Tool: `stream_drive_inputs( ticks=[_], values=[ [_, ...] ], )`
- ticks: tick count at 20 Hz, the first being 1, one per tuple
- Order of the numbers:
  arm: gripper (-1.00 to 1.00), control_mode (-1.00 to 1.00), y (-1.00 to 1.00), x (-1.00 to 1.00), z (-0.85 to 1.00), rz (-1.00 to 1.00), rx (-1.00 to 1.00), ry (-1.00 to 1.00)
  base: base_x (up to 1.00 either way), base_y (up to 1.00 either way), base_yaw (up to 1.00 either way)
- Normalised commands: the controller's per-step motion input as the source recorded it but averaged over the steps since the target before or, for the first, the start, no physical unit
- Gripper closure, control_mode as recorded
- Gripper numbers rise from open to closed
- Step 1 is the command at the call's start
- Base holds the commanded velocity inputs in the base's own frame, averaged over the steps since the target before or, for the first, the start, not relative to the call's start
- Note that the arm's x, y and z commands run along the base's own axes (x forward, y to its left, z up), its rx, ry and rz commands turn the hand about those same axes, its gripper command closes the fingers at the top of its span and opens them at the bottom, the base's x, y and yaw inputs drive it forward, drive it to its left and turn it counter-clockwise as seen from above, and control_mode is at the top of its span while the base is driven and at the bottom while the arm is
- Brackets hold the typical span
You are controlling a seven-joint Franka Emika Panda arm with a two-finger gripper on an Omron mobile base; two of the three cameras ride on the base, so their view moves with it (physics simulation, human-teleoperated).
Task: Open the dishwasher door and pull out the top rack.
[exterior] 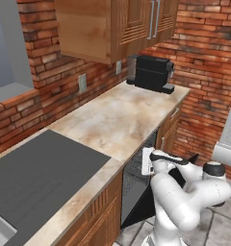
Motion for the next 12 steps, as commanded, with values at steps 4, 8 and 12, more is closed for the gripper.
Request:
stream_drive_inputs(
  ticks=[4, 8, 12],
  values=[
    [-1.00, -1.00, -0.20, 0.00, -0.78, -0.01, 0.24, 0.15, 0.00, 0.00, 0.00],
    [-1.00, -1.00, -0.13, 0.01, -0.68, 0.00, 0.22, 0.13, 0.00, 0.00, 0.00],
    [-1.00, -1.00, -0.08, 0.05, -0.68, 0.00, 0.21, 0.11, 0.00, 0.00, 0.00]
  ],
)
